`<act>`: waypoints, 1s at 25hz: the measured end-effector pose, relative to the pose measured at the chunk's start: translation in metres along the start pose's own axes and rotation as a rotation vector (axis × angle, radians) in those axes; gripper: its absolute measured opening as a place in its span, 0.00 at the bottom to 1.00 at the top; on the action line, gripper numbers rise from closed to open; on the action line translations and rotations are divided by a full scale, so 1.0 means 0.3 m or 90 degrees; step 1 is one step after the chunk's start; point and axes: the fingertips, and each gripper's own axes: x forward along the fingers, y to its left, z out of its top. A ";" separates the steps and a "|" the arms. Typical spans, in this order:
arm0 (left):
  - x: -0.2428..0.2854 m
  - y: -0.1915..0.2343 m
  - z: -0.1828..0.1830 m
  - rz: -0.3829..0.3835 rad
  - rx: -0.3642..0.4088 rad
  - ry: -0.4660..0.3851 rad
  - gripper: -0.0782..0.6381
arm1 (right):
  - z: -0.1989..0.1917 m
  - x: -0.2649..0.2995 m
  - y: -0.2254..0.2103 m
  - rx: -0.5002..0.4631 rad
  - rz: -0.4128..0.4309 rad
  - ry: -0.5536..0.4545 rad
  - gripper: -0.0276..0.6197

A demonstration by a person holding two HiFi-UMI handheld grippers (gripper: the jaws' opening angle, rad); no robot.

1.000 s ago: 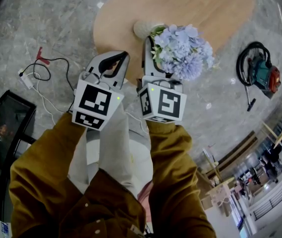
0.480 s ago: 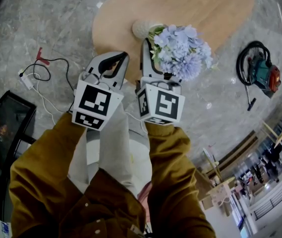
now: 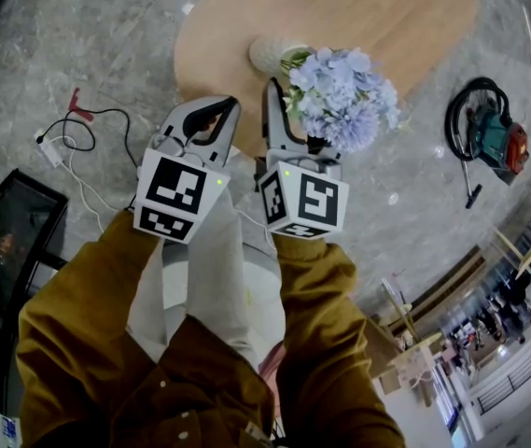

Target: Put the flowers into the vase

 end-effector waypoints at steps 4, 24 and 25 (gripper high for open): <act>-0.011 0.000 0.007 0.002 0.003 -0.002 0.11 | 0.012 -0.022 0.005 0.016 0.003 -0.001 0.55; -0.119 -0.064 0.075 0.003 0.014 0.014 0.11 | -0.054 -0.155 0.025 0.124 0.008 0.099 0.55; -0.130 -0.069 0.081 0.004 0.013 0.015 0.11 | -0.054 -0.169 0.023 0.130 0.006 0.105 0.55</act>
